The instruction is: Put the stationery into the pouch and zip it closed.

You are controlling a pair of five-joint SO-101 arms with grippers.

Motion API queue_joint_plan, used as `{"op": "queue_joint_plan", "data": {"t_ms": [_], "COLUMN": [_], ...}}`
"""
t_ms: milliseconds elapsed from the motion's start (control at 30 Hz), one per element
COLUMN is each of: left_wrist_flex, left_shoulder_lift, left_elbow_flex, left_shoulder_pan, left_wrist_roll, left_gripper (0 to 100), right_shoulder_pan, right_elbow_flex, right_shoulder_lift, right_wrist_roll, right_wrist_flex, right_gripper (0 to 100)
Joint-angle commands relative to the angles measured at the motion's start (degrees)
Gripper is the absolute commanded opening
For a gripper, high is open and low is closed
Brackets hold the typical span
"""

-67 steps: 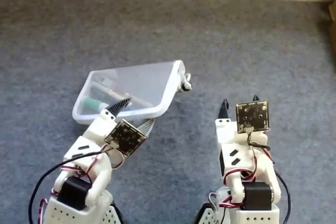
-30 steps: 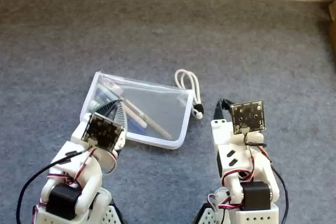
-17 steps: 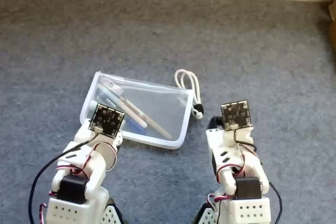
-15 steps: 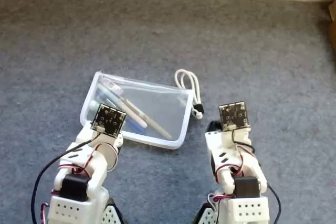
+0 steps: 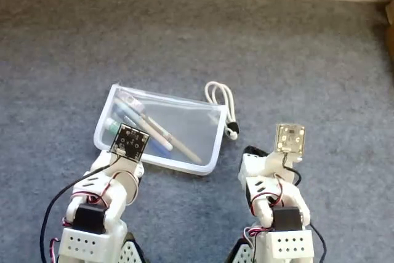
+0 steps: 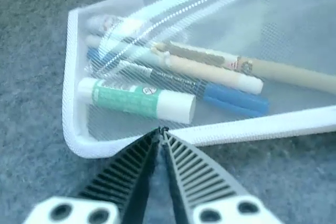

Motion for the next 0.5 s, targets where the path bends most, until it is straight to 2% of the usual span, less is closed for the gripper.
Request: {"op": "queue_joint_plan", "data": {"t_ms": [0, 200, 467], "left_wrist_flex": [4.31, 8.35, 10.37], "left_shoulder_lift": [-0.4, -0.4, -0.48], "left_elbow_flex": [1.36, 1.36, 1.36], "left_shoulder_pan": [-0.13, -0.13, -0.13], "left_wrist_roll": [0.18, 0.18, 0.26], "left_gripper": [2, 2, 2], "right_shoulder_pan": [-0.31, -0.31, -0.31], "right_elbow_flex": [7.52, 7.34, 7.34], "right_shoulder_lift": [-0.48, -0.48, -0.57], "right_wrist_roll": [-1.14, 1.67, 1.93], "right_wrist_flex": [4.26, 9.54, 10.59], "right_gripper": [0.5, 0.5, 0.5]}}
